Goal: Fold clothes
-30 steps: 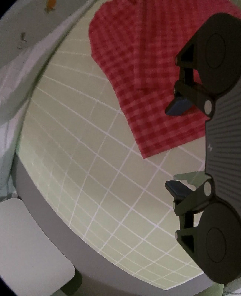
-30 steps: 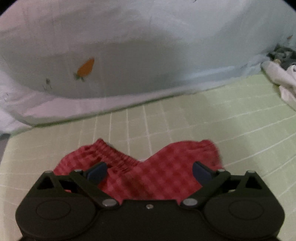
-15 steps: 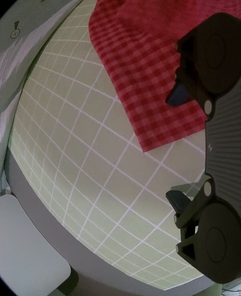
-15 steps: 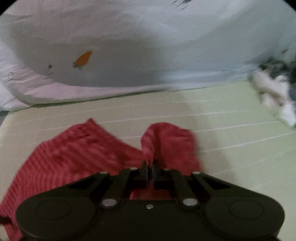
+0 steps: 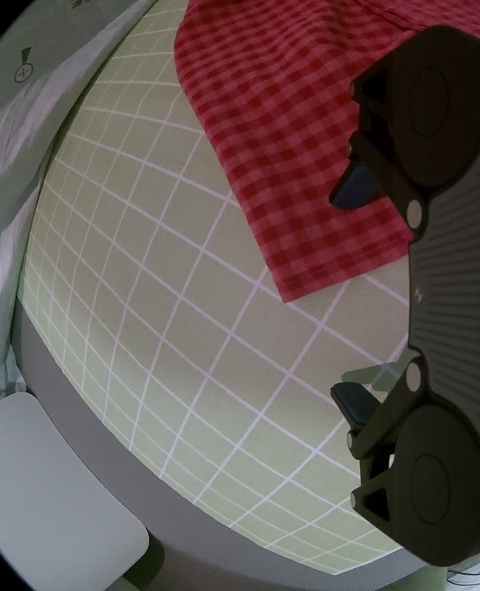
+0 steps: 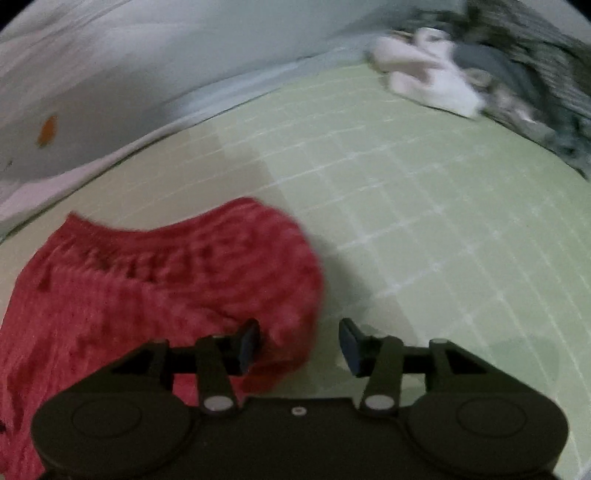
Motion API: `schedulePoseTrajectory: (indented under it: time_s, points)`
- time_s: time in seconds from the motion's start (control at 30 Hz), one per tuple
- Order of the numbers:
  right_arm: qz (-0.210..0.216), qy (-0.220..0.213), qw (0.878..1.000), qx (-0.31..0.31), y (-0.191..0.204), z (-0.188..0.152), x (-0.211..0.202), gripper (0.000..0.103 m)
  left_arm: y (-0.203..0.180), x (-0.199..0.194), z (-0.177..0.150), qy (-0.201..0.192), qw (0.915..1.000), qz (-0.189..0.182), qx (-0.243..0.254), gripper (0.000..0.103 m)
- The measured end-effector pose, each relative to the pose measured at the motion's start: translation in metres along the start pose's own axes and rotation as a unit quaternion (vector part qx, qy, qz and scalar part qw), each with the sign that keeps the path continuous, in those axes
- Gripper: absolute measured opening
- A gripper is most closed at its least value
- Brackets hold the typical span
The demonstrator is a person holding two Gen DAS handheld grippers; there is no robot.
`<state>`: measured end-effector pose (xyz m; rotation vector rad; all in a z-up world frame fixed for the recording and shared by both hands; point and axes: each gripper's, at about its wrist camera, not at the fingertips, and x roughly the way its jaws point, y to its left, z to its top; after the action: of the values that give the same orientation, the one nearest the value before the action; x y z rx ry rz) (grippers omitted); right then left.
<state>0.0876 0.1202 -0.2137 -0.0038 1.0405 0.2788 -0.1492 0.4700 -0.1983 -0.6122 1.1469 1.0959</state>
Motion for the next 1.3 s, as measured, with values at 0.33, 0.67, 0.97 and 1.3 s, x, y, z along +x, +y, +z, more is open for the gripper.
schedulePoseTrajectory:
  time_s: [0.33,0.67,0.97,1.3]
  points:
    - [0.029,-0.028,0.991,-0.125,0.09,0.073,0.07,0.018,0.009,0.003,-0.003,0.01,0.9994,-0.014,-0.03,0.103]
    - [-0.006,-0.079,0.983,-0.165,0.146,0.154,0.13,0.045,0.0,-0.001,-0.005,0.006,0.9995,0.007,-0.029,0.103]
    - [-0.008,-0.119,0.985,-0.128,0.138,0.078,0.061,0.103,-0.002,-0.001,-0.006,-0.001,0.9988,0.01,-0.048,0.103]
    - [0.063,-0.123,0.964,-0.227,0.214,0.03,0.043,0.102,-0.002,-0.005,-0.008,-0.018,0.9991,0.018,-0.033,0.103]
